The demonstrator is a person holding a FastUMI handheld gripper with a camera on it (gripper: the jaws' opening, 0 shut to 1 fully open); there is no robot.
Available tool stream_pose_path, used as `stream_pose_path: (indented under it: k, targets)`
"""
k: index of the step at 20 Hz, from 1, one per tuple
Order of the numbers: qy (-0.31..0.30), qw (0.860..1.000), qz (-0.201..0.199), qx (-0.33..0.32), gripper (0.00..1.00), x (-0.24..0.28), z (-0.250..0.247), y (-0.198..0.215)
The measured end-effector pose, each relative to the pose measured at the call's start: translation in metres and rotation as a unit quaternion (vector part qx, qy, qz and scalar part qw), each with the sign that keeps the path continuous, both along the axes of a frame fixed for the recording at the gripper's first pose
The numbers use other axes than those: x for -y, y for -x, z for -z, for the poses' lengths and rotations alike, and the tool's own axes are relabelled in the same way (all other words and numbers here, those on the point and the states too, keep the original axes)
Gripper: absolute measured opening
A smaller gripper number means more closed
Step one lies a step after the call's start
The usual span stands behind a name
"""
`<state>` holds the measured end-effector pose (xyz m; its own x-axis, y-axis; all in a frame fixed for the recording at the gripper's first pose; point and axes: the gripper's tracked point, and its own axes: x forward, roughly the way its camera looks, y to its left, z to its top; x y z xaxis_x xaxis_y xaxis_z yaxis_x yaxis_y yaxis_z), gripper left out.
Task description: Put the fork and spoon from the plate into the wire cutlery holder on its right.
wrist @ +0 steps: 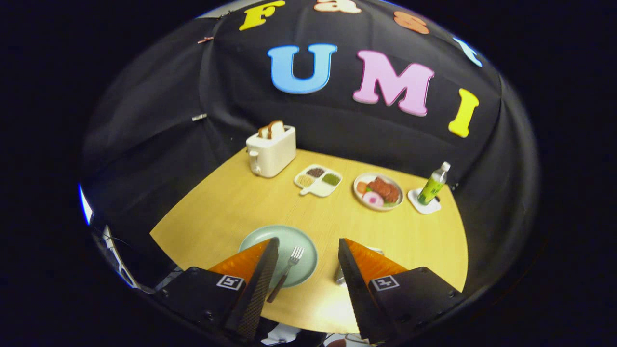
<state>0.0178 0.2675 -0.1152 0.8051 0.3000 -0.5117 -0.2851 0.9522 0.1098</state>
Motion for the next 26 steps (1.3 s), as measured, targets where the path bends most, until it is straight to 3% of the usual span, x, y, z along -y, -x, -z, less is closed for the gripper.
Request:
stream_pose_path:
  k: [5,11,20,22,26]
  targets:
    - [0.025,0.995,0.001,-0.097,0.72,-0.034,0.070,0.004]
    - [0.017,0.980,0.030,-0.198,0.44,-0.052,0.158,-0.006]
    - [0.046,0.961,0.066,-0.265,0.42,-0.061,0.214,-0.019]
    - [0.053,0.956,0.076,-0.277,0.18,-0.060,0.214,-0.019]
    - [0.032,0.953,0.062,-0.295,0.13,-0.063,0.216,-0.023]
